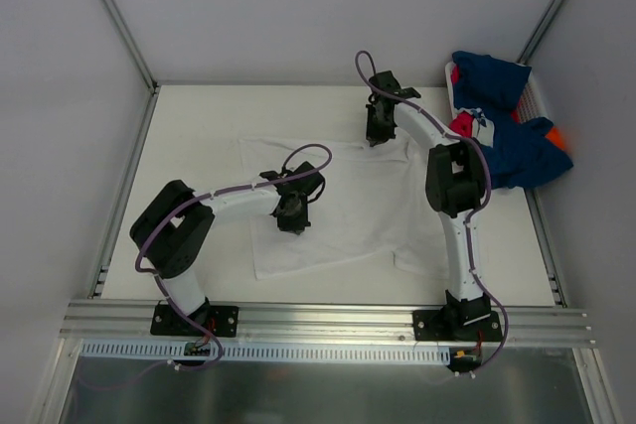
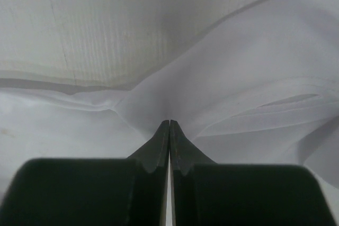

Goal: Fold and stack the t-shirts
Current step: Flatten out the tshirt

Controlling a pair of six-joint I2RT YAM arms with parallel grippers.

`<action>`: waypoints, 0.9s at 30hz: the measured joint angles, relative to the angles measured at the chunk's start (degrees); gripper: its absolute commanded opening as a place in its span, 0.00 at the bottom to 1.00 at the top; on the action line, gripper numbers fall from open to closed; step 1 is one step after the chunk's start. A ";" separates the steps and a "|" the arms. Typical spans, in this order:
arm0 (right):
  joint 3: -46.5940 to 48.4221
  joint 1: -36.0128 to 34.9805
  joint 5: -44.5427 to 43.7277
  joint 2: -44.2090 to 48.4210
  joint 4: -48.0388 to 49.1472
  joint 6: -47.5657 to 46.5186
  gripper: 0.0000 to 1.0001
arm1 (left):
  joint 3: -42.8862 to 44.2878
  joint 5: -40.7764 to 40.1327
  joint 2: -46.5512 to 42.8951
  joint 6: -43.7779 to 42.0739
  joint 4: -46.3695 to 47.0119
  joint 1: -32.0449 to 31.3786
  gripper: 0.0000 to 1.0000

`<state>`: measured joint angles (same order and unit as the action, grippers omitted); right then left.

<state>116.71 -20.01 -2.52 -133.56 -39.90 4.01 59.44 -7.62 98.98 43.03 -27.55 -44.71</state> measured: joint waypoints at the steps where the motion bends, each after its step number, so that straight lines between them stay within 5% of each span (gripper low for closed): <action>1: -0.15 -0.13 -0.20 -0.02 -0.31 0.02 0.00 | -0.17 0.04 -0.11 0.07 0.22 0.02 0.00; 18: -6.45 -1.40 -4.85 3.50 -1.27 -0.09 0.01 | -3.74 0.50 -2.78 1.18 3.32 0.02 0.00; 27: 8.07 -1.51 -4.55 -6.40 -4.83 0.20 0.00 | -10.95 1.86 -9.40 2.93 3.89 -0.37 0.00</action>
<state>124.77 -21.52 -7.07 -139.96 -44.73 4.21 48.49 -5.76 89.58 45.95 -23.66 -45.08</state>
